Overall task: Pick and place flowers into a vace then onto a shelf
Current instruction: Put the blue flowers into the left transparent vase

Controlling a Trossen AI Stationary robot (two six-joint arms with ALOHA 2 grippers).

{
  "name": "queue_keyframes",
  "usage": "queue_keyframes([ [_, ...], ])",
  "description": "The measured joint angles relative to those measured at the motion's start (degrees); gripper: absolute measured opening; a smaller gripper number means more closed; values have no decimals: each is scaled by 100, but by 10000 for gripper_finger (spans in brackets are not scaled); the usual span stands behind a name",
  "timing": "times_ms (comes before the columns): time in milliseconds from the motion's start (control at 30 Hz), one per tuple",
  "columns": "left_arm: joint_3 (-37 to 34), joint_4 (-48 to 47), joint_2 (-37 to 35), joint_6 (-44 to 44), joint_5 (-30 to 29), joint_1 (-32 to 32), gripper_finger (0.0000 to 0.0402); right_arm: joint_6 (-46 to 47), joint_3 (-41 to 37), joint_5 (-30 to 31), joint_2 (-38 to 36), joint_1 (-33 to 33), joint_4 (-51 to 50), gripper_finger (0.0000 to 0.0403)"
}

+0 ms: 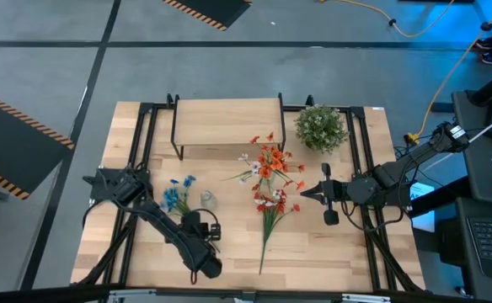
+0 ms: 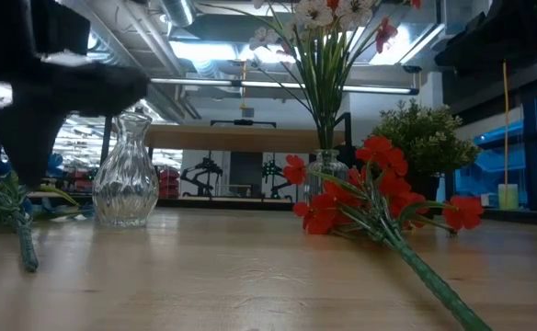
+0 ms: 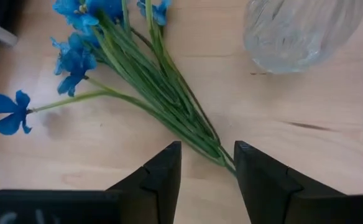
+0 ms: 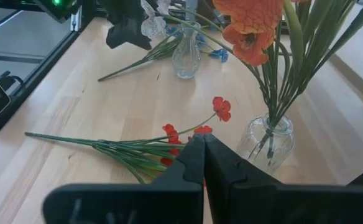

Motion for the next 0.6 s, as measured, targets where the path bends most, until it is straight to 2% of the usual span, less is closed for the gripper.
queue_keyframes([
  [600,0,-21,578,-7,240,28,141,0,0,-6,0,0,0,4],
])
